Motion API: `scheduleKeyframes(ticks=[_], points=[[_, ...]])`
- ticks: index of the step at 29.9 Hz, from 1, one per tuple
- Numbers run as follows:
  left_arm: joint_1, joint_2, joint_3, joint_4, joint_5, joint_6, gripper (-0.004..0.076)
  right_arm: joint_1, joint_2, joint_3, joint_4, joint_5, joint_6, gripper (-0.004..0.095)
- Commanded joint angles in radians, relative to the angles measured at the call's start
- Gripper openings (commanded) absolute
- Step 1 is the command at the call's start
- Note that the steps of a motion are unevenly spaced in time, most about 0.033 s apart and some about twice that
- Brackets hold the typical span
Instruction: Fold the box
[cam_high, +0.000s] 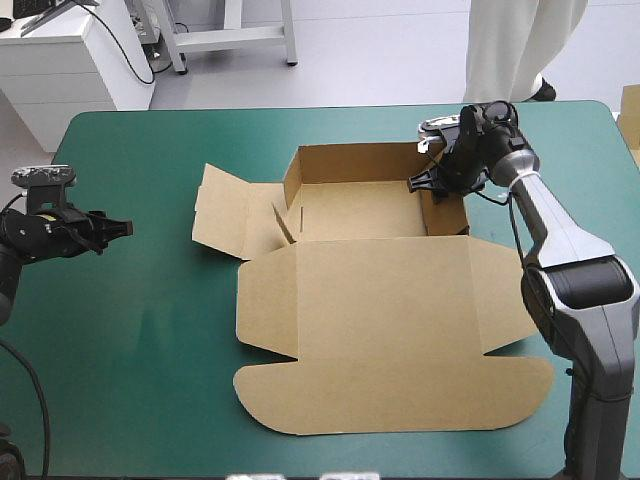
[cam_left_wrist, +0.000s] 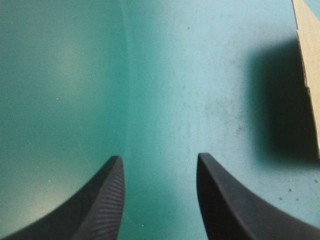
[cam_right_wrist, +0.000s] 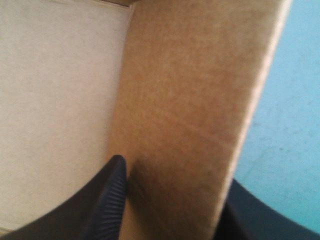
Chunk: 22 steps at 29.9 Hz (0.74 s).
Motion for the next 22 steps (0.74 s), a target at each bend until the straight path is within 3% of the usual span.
scheduleKeyframes(ticks=[1,3,22], points=[[0.0,-0.033,-0.028,-0.014,-0.043,-0.001,0.0326,-0.008,-0.058,-0.027,0.014,-0.012,-0.024,0.0125],[0.0,-0.033,-0.028,-0.014,-0.043,-0.001,0.0326,-0.008,-0.058,-0.027,0.022,0.002,-0.055,-0.0026],[0.0,-0.033,-0.028,-0.034,-0.07,-0.001,0.0326,-0.055,-0.247,-0.027,0.047,-0.03,-0.028,-0.0023]])
